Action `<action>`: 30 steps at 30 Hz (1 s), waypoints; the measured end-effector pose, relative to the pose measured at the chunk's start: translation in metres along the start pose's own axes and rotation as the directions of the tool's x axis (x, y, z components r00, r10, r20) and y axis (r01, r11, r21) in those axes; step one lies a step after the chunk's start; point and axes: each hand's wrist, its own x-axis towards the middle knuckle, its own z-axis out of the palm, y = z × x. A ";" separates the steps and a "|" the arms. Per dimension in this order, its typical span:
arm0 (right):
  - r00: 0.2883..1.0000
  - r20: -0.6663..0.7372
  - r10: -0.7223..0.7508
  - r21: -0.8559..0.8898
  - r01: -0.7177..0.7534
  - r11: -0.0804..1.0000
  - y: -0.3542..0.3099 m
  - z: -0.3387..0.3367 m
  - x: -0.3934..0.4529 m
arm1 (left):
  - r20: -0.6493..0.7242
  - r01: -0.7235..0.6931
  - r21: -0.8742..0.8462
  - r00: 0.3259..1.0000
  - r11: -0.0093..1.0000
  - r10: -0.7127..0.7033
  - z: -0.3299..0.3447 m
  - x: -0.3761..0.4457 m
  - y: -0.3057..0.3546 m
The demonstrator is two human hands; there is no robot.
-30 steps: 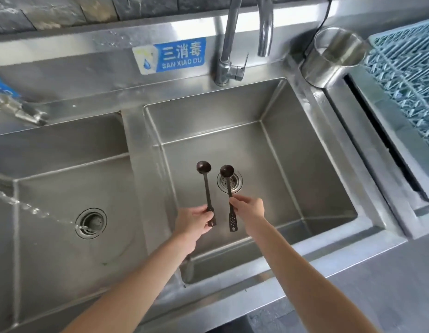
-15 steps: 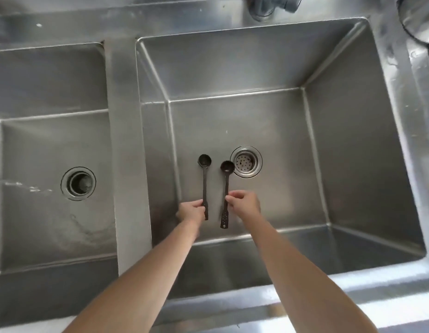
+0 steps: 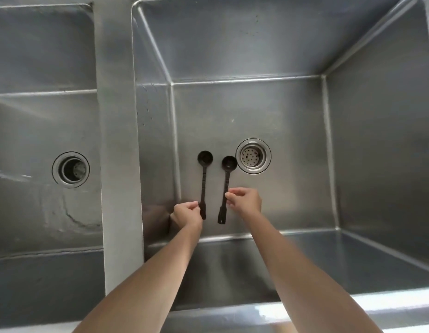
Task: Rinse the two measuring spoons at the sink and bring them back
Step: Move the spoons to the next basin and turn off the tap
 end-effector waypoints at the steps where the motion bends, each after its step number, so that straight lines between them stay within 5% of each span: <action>1: 1.000 -0.004 -0.003 -0.009 0.003 1.000 0.000 0.001 0.000 | -0.002 0.002 0.022 1.000 1.000 -0.002 0.000 0.000 0.001; 6: 0.999 -0.003 -0.034 -0.062 0.034 0.998 -0.002 0.000 -0.007 | 0.032 -0.005 0.060 0.999 0.998 0.003 -0.002 -0.007 0.006; 10: 0.996 0.038 -0.085 -0.060 0.087 0.994 -0.018 -0.015 -0.036 | 0.169 -0.192 0.157 0.972 0.969 0.166 -0.015 -0.031 0.028; 15: 0.968 -0.018 -0.252 -0.141 0.247 0.959 -0.065 -0.043 -0.098 | 0.462 -0.557 0.077 0.755 0.827 0.466 -0.067 -0.088 0.077; 21: 0.847 -0.075 -0.526 -0.327 0.477 0.816 -0.139 -0.046 -0.188 | 0.376 -0.752 0.025 0.617 0.659 0.691 -0.170 -0.123 0.139; 25: 0.695 -0.064 -0.717 -0.358 0.654 0.666 -0.192 -0.021 -0.230 | 0.234 -0.843 0.184 0.537 0.506 0.810 -0.244 -0.109 0.168; 30: 0.529 0.006 -0.849 -0.355 0.795 0.493 -0.253 0.037 -0.261 | 0.126 -0.803 0.227 0.585 0.550 0.801 -0.346 -0.065 0.177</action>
